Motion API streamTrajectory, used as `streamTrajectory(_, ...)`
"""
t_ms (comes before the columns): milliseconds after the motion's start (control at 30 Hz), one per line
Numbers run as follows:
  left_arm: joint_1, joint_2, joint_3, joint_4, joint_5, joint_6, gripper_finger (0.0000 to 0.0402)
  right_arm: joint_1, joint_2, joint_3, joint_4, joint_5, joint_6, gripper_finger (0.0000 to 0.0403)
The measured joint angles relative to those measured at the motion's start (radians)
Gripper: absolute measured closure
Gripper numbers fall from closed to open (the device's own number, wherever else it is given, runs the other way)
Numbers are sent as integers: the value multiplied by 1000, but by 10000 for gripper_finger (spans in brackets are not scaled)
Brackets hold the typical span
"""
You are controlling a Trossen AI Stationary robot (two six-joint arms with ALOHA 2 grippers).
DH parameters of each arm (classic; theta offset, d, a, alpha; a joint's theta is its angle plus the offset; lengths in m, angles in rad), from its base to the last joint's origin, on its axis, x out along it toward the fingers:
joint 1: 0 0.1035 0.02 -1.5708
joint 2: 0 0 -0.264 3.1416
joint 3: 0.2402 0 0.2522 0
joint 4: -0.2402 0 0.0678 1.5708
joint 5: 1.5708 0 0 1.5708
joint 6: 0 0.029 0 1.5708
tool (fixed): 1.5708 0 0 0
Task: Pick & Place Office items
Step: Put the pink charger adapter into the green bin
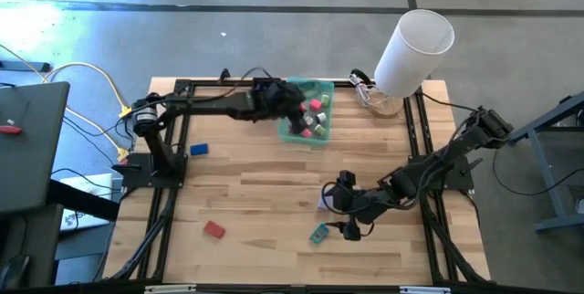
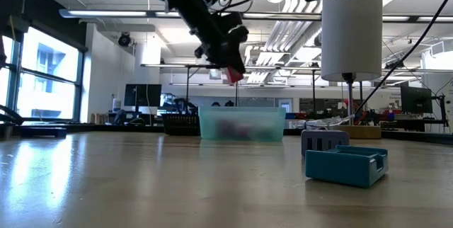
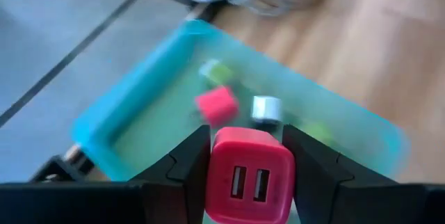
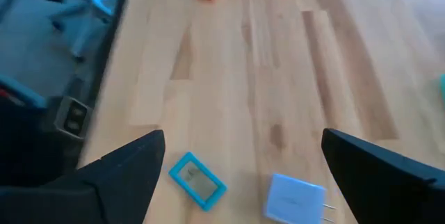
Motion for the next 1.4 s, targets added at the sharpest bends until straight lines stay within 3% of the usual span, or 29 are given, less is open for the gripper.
streamTrajectory(200, 63, 50, -7, 70, -92, -87, 258, -20, 0, 0, 47, -39, 17, 27)
streamTrajectory(367, 113, 117, -8, 157, -108, -153, 258, -23, 0, 0, 116, -103, -26, 27)
streamTrajectory(600, 169, 118, -7, 203, -45, -178, 258, -1, 0, 0, 99, -140, -131, 27)
streamTrajectory(700, 193, 135, -7, 281, -40, -180, 258, 5, 0, 0, 71, -138, -103, 27)
streamTrajectory(800, 223, 168, -9, 311, 55, -196, 258, 21, 0, 0, 46, -140, -63, 27)
streamTrajectory(933, 239, 209, -7, 321, 19, -214, 258, 47, 0, 0, 29, -137, -58, 27)
streamTrajectory(1233, 233, 264, -7, 304, 74, -217, 258, 57, -1, 0, 40, -111, -53, 27)
streamTrajectory(1300, 229, 264, -7, 292, 72, -210, 246, 57, -1, 0, 53, -110, -53, 27)
streamTrajectory(1400, 226, 263, -7, 298, 69, -200, 190, 47, -1, 0, 70, -111, -53, 27)
